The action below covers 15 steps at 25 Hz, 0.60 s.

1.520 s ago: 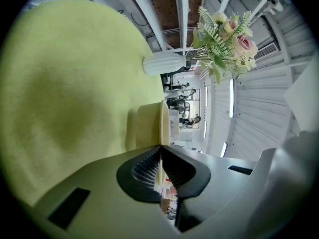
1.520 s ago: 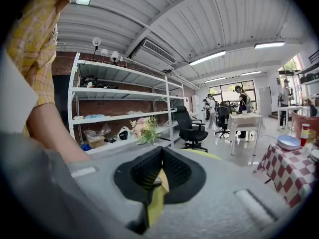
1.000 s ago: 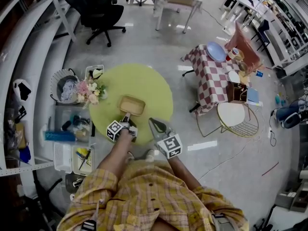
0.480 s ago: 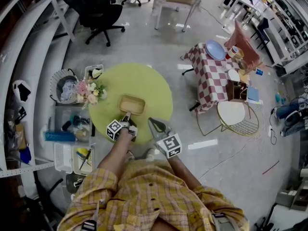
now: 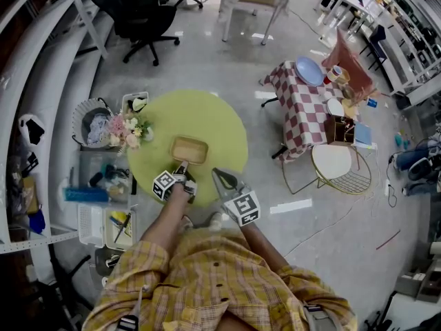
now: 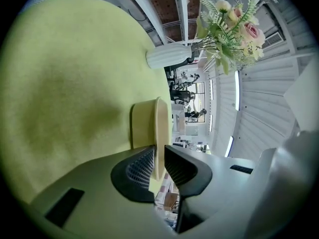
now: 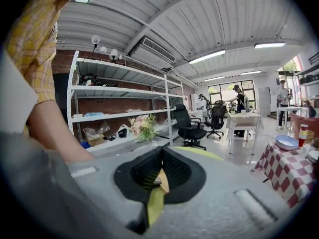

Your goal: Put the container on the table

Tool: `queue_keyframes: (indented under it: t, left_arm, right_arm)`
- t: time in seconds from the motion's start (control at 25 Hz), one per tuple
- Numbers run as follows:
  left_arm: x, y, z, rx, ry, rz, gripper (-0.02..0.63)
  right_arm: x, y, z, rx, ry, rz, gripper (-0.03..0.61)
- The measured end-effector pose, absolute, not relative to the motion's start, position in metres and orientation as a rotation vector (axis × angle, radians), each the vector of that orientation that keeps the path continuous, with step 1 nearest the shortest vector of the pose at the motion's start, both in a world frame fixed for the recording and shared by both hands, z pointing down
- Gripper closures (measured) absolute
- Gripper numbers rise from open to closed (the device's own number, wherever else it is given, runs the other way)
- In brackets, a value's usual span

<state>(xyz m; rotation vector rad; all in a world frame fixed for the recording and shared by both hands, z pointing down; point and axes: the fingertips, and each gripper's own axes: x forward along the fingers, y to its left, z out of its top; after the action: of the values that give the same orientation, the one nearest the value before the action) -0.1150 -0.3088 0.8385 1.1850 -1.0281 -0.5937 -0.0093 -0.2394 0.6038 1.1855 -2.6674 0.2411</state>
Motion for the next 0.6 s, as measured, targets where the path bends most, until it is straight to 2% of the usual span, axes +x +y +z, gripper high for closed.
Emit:
queue_keyframes:
  t: [0.6]
  left_arm:
    - [-0.1191, -0.2994, 0.8301, 1.182, -1.029, -0.614, 0.568]
  right_arm:
    - [-0.0068, -0.2324, 0.5992, 1.203, -2.655, 0.213, 0.58]
